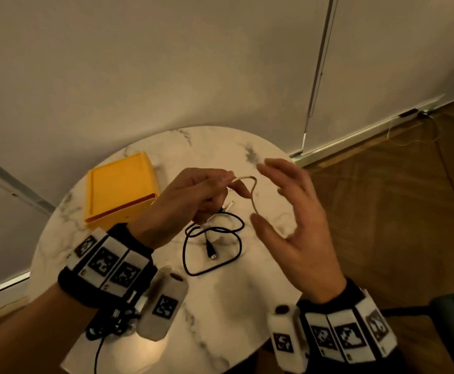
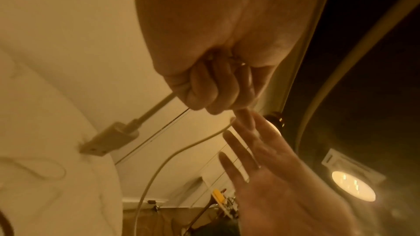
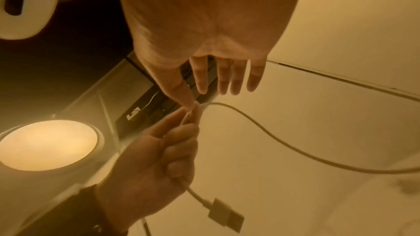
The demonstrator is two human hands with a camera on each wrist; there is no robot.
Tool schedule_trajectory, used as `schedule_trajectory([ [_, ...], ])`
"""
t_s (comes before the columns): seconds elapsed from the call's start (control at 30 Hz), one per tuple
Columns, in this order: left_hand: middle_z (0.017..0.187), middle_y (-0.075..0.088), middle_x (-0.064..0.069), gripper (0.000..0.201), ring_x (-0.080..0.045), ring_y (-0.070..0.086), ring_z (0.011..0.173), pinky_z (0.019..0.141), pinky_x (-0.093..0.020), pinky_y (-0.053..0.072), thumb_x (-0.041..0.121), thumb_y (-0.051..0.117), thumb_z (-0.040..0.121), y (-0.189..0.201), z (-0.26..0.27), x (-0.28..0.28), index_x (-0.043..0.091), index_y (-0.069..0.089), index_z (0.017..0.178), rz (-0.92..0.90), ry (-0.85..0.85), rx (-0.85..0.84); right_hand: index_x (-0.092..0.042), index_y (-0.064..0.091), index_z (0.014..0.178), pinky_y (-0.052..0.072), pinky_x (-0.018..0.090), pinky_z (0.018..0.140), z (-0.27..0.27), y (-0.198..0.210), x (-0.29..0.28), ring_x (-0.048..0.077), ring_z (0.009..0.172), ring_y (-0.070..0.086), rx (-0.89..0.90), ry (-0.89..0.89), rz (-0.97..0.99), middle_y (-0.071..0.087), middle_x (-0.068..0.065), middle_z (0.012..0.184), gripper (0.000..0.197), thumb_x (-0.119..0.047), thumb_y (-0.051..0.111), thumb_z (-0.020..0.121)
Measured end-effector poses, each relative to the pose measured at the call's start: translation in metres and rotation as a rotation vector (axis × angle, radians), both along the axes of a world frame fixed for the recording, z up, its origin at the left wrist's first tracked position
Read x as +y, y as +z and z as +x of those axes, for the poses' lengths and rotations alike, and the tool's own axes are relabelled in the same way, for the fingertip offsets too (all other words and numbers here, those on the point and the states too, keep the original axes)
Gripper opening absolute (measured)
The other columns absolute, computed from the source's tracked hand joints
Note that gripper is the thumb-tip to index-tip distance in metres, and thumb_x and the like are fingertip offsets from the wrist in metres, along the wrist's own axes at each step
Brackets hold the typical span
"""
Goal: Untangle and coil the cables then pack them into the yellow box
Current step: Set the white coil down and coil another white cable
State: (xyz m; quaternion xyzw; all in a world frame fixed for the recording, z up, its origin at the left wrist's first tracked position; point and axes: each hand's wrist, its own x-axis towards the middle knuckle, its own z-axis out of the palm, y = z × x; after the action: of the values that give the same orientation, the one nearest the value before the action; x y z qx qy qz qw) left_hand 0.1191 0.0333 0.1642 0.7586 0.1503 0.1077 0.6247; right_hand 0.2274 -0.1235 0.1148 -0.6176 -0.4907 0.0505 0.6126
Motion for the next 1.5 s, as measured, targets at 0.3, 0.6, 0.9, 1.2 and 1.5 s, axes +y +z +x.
schedule_trajectory([
  [0.3, 0.052, 0.030, 0.002, 0.032, -0.008, 0.020, 0.042, 0.039, -0.021, 0.015, 0.028, 0.061, 0.090, -0.042, -0.074, -0.019, 0.013, 0.062, 0.118, -0.539, 0.025, 0.012, -0.018, 0.077, 0.099, 0.049, 0.027, 0.064, -0.022, -0.019, 0.022, 0.012, 0.067, 0.059, 0.251, 0.197, -0.082, 0.072, -0.002, 0.079, 0.020, -0.015, 0.077, 0.079],
  [0.6, 0.054, 0.034, 0.001, 0.024, -0.012, 0.026, 0.046, 0.048, -0.033, 0.017, 0.029, 0.056, 0.091, -0.067, -0.116, -0.021, 0.008, 0.067, 0.091, -0.474, 0.167, 0.151, -0.016, 0.078, 0.092, 0.040, 0.013, 0.049, -0.026, -0.030, 0.019, 0.010, 0.052, 0.055, 0.328, 0.264, -0.205, 0.066, -0.002, 0.067, 0.016, -0.008, 0.077, 0.078],
  [0.9, 0.077, 0.064, 0.000, 0.046, -0.008, 0.059, 0.061, 0.055, -0.020, 0.050, 0.027, 0.078, 0.073, -0.064, -0.120, -0.031, 0.005, 0.070, 0.112, -0.834, 0.304, -0.309, -0.024, 0.071, 0.103, 0.041, 0.018, 0.047, -0.084, -0.063, 0.024, 0.007, 0.040, 0.049, 0.359, 0.277, -0.315, 0.063, 0.000, 0.060, 0.021, -0.009, 0.063, 0.091],
  [1.2, 0.101, 0.073, -0.012, 0.031, -0.022, 0.072, 0.090, 0.073, -0.028, 0.057, 0.026, 0.079, 0.067, -0.080, -0.118, -0.030, 0.012, 0.077, 0.095, -0.747, 0.449, -0.307, -0.027, 0.062, 0.117, 0.044, 0.035, 0.063, -0.121, -0.069, 0.007, 0.015, 0.059, 0.052, -0.029, 0.419, -0.506, 0.057, -0.004, 0.060, 0.027, -0.034, 0.049, 0.096],
  [1.5, 0.110, 0.071, -0.014, 0.027, -0.030, 0.068, 0.102, 0.084, -0.036, 0.056, 0.013, 0.052, 0.094, -0.086, -0.123, -0.033, -0.004, 0.068, 0.107, -0.240, 0.296, -0.012, -0.025, 0.054, 0.087, 0.043, 0.038, 0.065, -0.110, -0.040, -0.006, 0.023, 0.070, 0.055, -0.337, 0.517, -0.616, 0.059, 0.000, 0.072, 0.023, -0.042, 0.041, 0.095],
])
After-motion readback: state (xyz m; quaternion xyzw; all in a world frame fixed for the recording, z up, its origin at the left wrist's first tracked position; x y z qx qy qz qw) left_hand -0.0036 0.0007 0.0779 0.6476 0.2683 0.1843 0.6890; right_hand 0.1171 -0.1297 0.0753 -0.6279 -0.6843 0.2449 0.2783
